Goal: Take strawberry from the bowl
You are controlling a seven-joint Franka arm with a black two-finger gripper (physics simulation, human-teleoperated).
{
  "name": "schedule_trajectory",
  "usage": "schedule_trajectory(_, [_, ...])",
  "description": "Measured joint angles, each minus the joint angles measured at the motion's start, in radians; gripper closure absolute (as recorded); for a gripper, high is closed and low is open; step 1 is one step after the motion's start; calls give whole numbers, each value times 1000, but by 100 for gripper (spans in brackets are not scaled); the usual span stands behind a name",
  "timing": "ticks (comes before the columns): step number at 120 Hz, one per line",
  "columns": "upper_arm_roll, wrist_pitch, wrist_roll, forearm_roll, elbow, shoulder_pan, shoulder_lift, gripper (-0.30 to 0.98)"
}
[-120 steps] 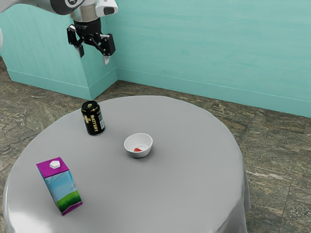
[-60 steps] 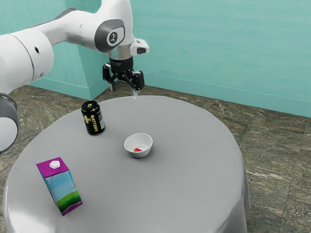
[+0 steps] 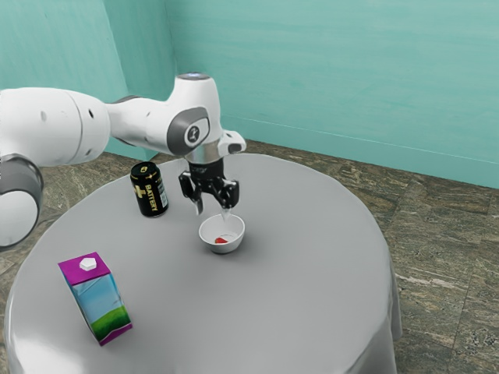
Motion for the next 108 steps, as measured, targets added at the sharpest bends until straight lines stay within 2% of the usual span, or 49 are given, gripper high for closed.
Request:
schedule_trajectory(42, [-18, 159, -2, -9, -49, 5, 62, 29])
schedule_trajectory(108, [-29, 233, -3, -9, -21, 38, 149, 34])
